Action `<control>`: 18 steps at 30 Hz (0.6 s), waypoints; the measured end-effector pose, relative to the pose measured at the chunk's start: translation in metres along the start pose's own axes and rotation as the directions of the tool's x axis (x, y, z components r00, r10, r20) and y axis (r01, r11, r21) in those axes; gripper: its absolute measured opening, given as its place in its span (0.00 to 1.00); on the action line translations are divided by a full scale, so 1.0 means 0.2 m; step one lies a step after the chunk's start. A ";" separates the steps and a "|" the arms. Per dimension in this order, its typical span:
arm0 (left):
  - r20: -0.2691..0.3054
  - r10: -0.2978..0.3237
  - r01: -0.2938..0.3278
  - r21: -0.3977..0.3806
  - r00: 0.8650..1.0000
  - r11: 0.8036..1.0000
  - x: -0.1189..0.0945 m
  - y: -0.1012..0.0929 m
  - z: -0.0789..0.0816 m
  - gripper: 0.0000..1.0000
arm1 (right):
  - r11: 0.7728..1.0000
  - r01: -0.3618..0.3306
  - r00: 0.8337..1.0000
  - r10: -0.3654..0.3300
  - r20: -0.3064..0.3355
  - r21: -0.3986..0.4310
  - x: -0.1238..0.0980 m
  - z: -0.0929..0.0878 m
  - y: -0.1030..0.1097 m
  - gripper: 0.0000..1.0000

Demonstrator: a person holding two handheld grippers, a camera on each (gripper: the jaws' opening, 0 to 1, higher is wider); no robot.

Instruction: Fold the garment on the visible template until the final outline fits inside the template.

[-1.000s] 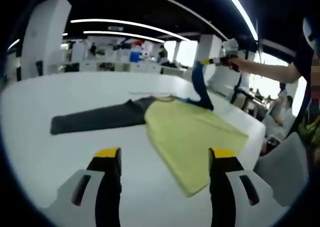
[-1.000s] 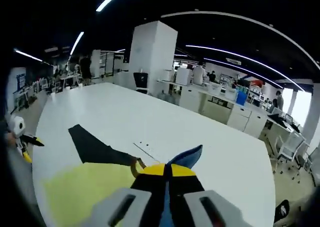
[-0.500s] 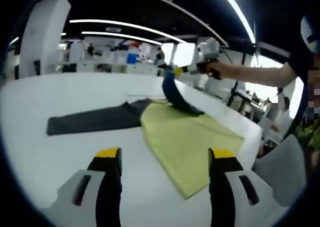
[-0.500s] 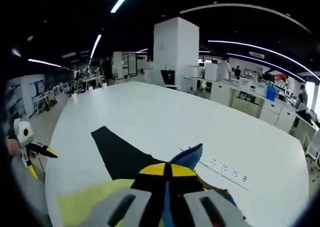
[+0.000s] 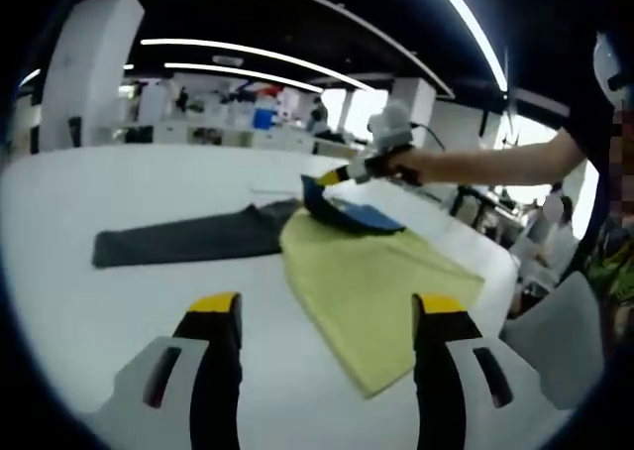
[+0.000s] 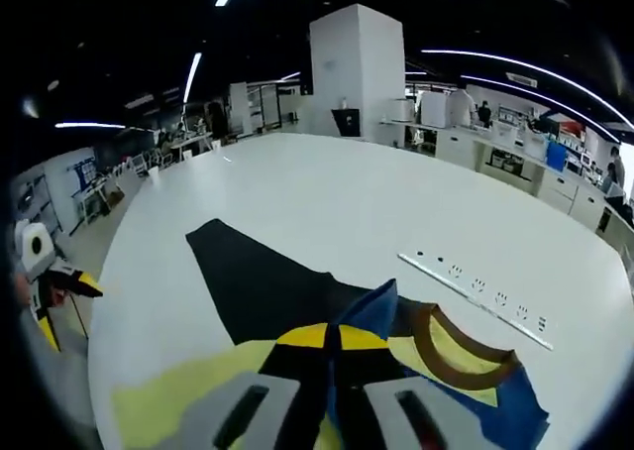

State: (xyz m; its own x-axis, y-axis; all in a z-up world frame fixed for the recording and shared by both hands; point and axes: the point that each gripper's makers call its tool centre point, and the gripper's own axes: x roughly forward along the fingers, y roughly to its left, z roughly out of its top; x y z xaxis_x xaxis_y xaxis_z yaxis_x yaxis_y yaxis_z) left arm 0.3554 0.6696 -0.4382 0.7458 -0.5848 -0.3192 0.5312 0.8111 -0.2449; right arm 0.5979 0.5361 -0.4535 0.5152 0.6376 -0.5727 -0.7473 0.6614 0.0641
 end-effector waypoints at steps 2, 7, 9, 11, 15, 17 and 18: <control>0.003 0.000 0.000 -0.001 1.000 1.000 0.00 -0.01 0.00 0.66 | 1.000 -0.008 1.000 0.008 -0.008 0.012 0.02 -0.02 0.02 0.00; 0.009 0.002 -0.002 -0.005 1.000 1.000 0.01 -0.02 0.02 0.66 | 0.999 -0.031 0.999 0.032 -0.025 0.012 0.07 -0.06 0.09 0.00; 0.012 0.005 -0.005 -0.004 1.000 1.000 0.01 -0.02 0.02 0.66 | 0.999 -0.043 0.998 0.044 -0.033 0.017 0.10 -0.08 0.11 0.00; 0.021 0.010 -0.009 -0.010 1.000 1.000 0.00 -0.01 0.03 0.66 | 0.998 -0.057 0.997 0.058 -0.056 0.007 0.13 -0.12 0.14 0.00; 0.020 0.008 -0.008 -0.014 1.000 1.000 0.00 -0.01 0.03 0.66 | 0.997 -0.072 0.994 0.072 -0.080 0.001 0.16 -0.17 0.18 0.00; 0.015 0.005 -0.005 -0.013 1.000 1.000 0.00 -0.01 0.02 0.66 | 0.997 -0.077 0.993 0.077 -0.092 0.000 0.17 -0.19 0.19 0.00; 0.013 0.003 -0.002 -0.013 1.000 1.000 0.00 -0.01 0.02 0.66 | 0.997 -0.079 0.992 0.078 -0.094 0.003 0.18 -0.20 0.18 0.00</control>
State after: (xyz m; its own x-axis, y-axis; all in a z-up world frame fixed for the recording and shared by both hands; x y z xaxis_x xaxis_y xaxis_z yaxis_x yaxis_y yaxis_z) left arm 0.3561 0.6679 -0.4341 0.7524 -0.5825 -0.3076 0.5240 0.8122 -0.2563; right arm 0.5735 0.5678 -0.5047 0.4134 0.6476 -0.6401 -0.7843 0.6104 0.1110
